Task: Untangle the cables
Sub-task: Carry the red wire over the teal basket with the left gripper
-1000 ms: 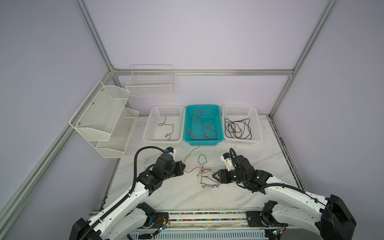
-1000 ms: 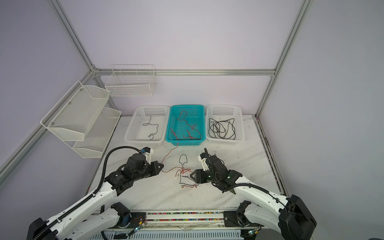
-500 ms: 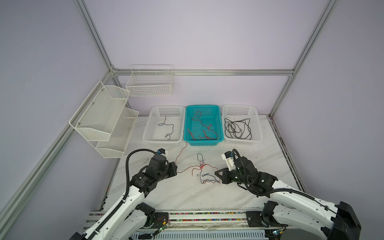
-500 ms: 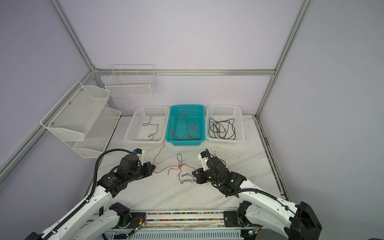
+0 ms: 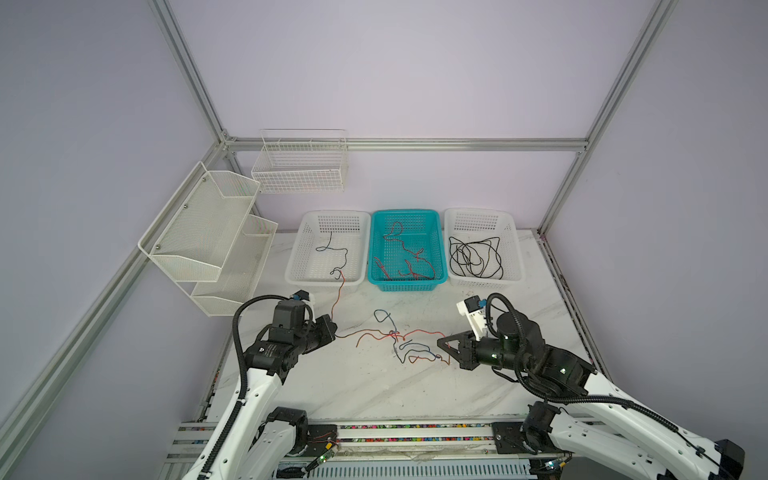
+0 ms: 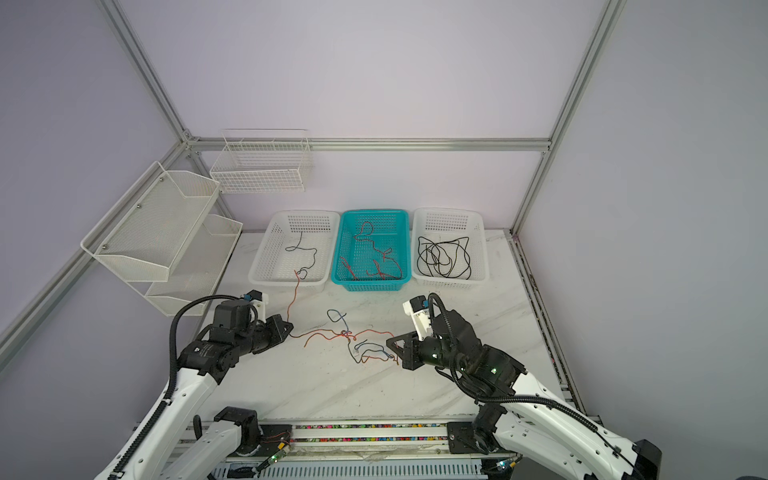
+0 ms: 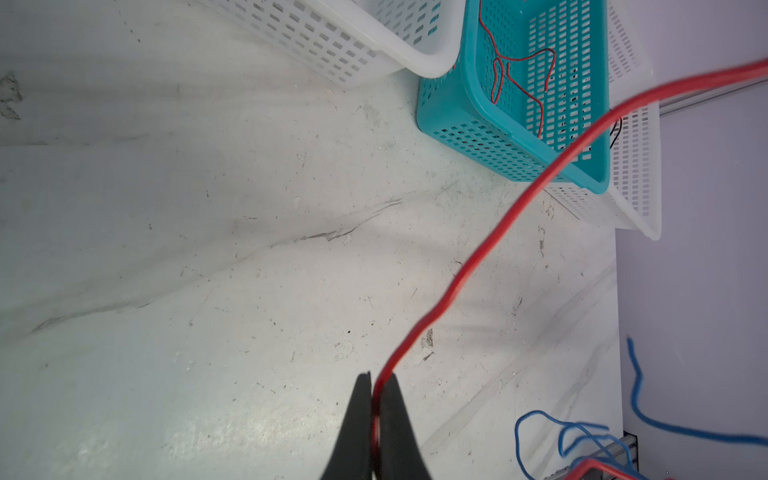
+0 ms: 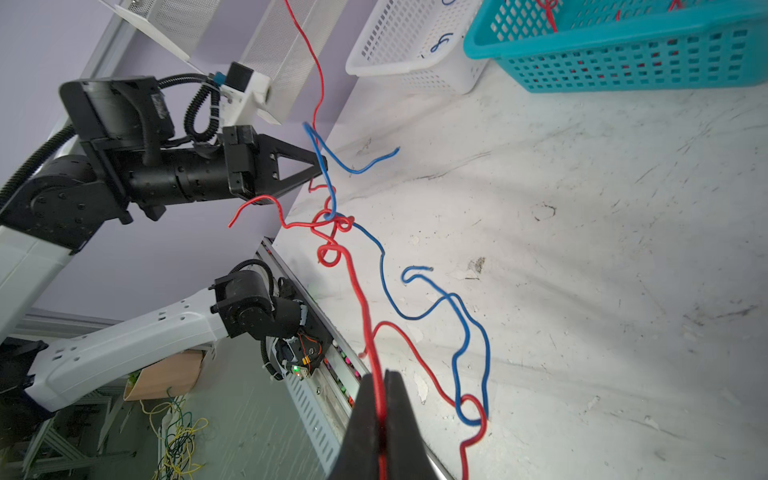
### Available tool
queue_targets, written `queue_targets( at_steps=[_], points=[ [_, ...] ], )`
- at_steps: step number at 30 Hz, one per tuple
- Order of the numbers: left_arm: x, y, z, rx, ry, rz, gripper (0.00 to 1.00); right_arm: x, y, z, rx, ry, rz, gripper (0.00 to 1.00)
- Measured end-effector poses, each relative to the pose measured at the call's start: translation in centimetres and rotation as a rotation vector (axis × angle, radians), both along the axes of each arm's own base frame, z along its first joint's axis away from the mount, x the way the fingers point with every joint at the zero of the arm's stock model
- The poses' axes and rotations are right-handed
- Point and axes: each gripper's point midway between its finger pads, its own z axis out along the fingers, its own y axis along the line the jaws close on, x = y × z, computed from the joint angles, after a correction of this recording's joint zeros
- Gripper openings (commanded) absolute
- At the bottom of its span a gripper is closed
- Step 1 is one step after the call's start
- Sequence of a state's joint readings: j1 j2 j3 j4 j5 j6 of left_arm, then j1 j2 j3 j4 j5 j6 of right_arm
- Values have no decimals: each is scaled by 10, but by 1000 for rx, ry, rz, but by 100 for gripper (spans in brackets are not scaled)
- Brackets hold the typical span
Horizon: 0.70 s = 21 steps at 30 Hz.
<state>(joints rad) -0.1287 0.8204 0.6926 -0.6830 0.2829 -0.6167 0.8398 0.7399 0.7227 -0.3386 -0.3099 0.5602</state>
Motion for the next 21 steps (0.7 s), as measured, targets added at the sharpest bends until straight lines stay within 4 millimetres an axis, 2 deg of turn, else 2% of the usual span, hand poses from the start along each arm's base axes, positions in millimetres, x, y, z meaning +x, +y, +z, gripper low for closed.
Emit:
queue_targets(
  at_steps=[5,7,10,11,13,16,19,21],
  points=[
    [-1,-5,2,-27,2,-30,0,9,-25,16,-7,-35,-140,0],
    [0,-3,1,-28,5,-23,0,10,-40,30,14,-66,-204,0],
    [3,6,-6,0,27,7,0,13,-45,49,45,-92,-234,0],
    [4,9,-9,12,36,18,0,16,-43,50,42,-89,-236,0],
    [3,15,-14,31,58,34,0,24,-41,40,7,-70,-263,0],
    [3,18,-16,41,65,44,0,30,-53,19,-59,-55,-329,0],
    [2,18,-16,38,67,42,0,29,-63,27,-51,-79,-363,0],
    [2,16,-17,30,71,34,0,33,-58,32,-43,-84,-360,0]
  ],
)
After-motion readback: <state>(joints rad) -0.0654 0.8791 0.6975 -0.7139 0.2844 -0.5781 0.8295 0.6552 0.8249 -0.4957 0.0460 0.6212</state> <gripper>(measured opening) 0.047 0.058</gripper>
